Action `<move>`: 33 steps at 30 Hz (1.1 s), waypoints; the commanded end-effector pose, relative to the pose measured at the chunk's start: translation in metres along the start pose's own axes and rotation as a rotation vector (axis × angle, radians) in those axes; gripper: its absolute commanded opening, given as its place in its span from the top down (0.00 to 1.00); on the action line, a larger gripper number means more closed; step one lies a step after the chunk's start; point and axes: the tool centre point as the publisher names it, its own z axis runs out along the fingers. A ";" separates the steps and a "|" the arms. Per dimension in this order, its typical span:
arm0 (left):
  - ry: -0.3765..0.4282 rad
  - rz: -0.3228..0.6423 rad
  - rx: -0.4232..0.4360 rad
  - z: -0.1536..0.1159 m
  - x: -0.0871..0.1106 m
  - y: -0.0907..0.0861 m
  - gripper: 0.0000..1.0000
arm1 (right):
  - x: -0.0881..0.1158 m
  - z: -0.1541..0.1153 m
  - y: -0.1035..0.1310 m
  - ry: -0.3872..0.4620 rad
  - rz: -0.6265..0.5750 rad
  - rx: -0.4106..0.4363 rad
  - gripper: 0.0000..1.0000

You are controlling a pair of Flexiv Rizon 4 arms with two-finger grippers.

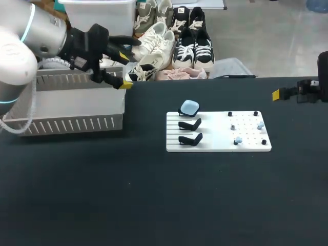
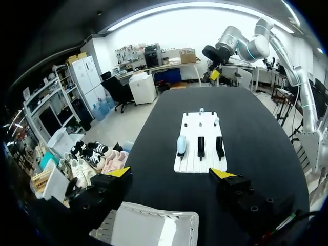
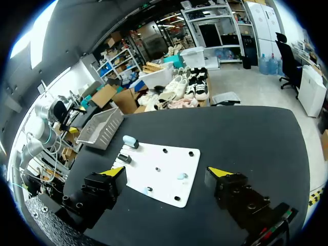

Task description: Pick up each earbud case from the left stands, insert the matching earbuds, close the lid, and place the case in the box.

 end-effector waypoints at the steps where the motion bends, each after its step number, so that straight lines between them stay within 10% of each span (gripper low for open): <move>1: -0.018 0.004 0.035 0.018 -0.002 0.007 0.00 | 0.000 0.000 0.000 0.000 0.000 0.000 0.00; 33: -0.155 -0.008 0.088 0.109 -0.014 -0.013 0.00 | 0.000 0.000 0.000 0.000 0.000 0.000 0.00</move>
